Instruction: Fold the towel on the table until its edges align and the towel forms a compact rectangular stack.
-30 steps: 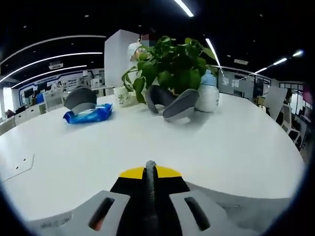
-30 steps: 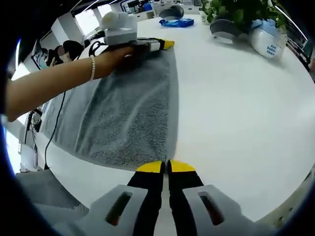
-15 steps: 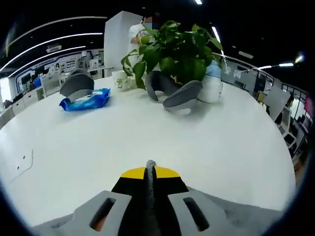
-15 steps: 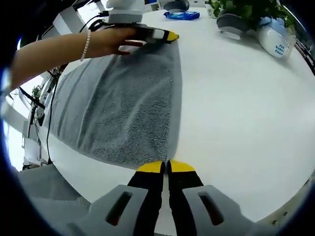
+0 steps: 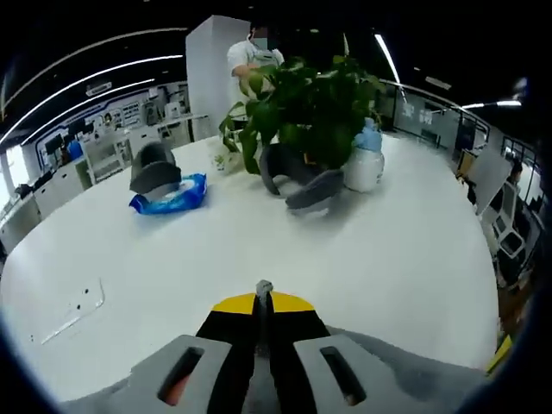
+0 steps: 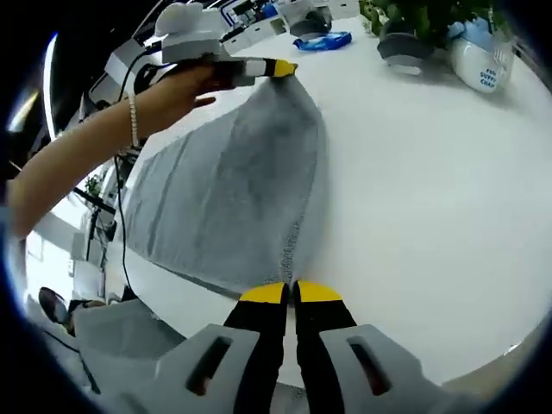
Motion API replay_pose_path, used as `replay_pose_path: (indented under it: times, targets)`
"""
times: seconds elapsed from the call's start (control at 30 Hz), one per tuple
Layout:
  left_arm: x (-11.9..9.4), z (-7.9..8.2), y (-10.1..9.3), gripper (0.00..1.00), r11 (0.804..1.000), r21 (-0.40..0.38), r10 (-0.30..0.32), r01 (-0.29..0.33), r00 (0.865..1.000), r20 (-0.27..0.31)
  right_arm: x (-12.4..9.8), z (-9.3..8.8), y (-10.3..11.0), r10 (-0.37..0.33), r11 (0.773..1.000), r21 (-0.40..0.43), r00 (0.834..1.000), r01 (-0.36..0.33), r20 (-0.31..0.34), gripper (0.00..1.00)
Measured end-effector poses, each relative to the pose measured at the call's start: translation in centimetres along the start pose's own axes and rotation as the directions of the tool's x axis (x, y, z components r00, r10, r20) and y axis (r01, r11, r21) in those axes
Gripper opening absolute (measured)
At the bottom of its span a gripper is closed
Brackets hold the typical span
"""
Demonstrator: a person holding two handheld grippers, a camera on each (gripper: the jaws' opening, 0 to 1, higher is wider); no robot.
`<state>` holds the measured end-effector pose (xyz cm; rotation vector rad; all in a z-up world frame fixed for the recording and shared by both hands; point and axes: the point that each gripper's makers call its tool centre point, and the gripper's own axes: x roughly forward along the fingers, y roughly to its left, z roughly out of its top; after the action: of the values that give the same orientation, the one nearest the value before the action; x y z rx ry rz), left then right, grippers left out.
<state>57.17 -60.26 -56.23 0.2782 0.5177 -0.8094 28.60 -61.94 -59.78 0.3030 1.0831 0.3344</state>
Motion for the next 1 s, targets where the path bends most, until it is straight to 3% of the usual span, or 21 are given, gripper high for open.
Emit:
replay_pose_path:
  times: [0.1, 0.2, 0.43, 0.63, 0.77, 1.0]
  targets:
    - [-1.8, 2.6, -0.3, 0.04, 0.999, 0.044, 0.01, -0.012, 0.998, 0.063, -1.5, 0.7, 0.6, -0.009, 0.999, -0.048, 1.0, 0.01, 0.023, 0.0]
    - [-3.7, 4.8, -0.6, 0.04, 0.999, 0.034, 0.018, -0.022, 0.994, 0.108, -3.3, 1.7, 1.1, -0.022, 0.996, -0.079, 0.998, 0.027, 0.057, 0.0]
    - [-6.6, 8.0, -1.3, 0.03, 1.0, 0.02, 0.014, -0.018, 0.984, 0.179, -6.7, 3.3, 1.9, -0.031, 0.995, -0.088, 0.993, 0.041, 0.113, 0.01]
    - [-8.0, 10.0, -2.3, 0.04, 0.999, 0.047, 0.004, -0.014, 0.977, 0.211, -9.8, 3.6, 1.8, -0.06, 0.994, -0.083, 0.987, 0.073, 0.151, 0.01]
    - [-8.9, 12.1, -3.2, 0.04, 0.997, 0.072, -0.01, -0.008, 0.969, 0.247, -11.4, 4.1, 1.7, -0.054, 0.997, -0.044, 0.981, 0.064, 0.185, 0.01]
    - [-10.2, 15.5, -4.6, 0.04, 0.997, 0.081, -0.031, 0.007, 0.956, 0.293, -14.5, 5.0, 1.6, -0.091, 0.992, -0.061, 0.97, 0.107, 0.227, 0.01]
